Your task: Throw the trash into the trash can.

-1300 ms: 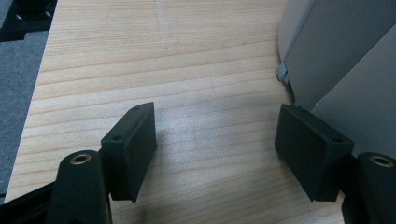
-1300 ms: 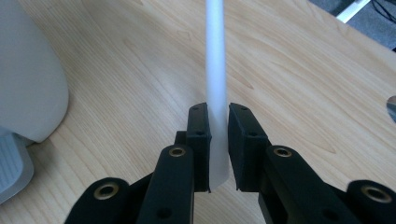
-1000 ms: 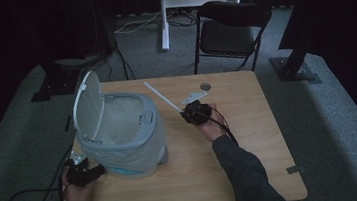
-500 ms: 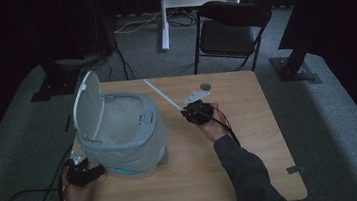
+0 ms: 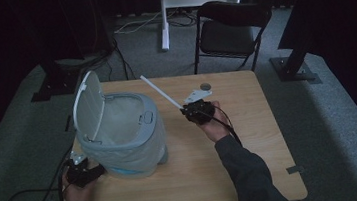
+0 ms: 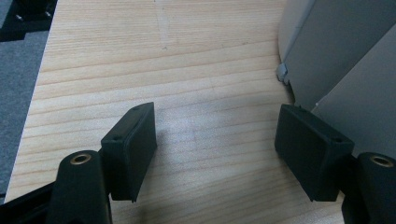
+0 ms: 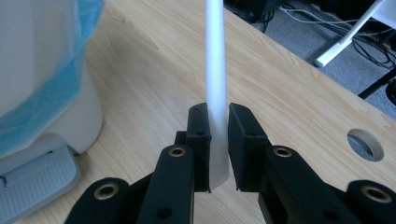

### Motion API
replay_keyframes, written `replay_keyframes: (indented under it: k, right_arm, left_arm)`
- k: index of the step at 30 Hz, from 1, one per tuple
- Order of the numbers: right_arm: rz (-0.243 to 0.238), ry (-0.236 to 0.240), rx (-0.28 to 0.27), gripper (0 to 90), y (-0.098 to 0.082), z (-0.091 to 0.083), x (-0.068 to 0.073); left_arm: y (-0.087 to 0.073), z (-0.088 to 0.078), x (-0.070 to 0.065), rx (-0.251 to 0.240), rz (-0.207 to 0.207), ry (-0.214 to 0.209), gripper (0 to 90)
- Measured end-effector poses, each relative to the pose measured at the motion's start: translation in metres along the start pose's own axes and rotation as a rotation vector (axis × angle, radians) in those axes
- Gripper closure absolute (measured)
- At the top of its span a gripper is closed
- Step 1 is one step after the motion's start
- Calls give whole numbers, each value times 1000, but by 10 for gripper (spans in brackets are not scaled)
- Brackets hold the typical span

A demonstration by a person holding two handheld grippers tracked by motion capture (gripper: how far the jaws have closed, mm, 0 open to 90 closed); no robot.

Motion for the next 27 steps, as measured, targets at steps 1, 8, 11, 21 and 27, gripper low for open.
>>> replay_keyframes:
  k: [1, 8, 11, 21, 27]
  right_arm:
    - [-3, 0, -2, 789, 1, -1, 0]
    - [-14, 14, -35, 789, 11, -12, 6]
    - [-18, 15, -50, 789, 15, -16, 8]
    - [-24, 26, -77, 789, 20, -26, 11]
    - [-26, 40, -107, 789, 24, -34, 15]
  left_arm:
    - [0, 0, 0, 0, 0, 0, 299]
    - [0, 0, 0, -1, -1, 0, 299]
    - [0, 0, 0, 0, 0, 0, 299]
    - [0, 0, 0, 0, 0, 0, 299]
    - [0, 0, 0, 0, 0, 0, 299]
Point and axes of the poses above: each handheld gripper's, and its own axes: z roughly forward along the jaws, y roughly out of its top, x roughly to its left, the point moved 9 cm from there along z, roughly forward along the jaws, and after that the axes turned 5 degrees about -z, right-handed, at the moved point
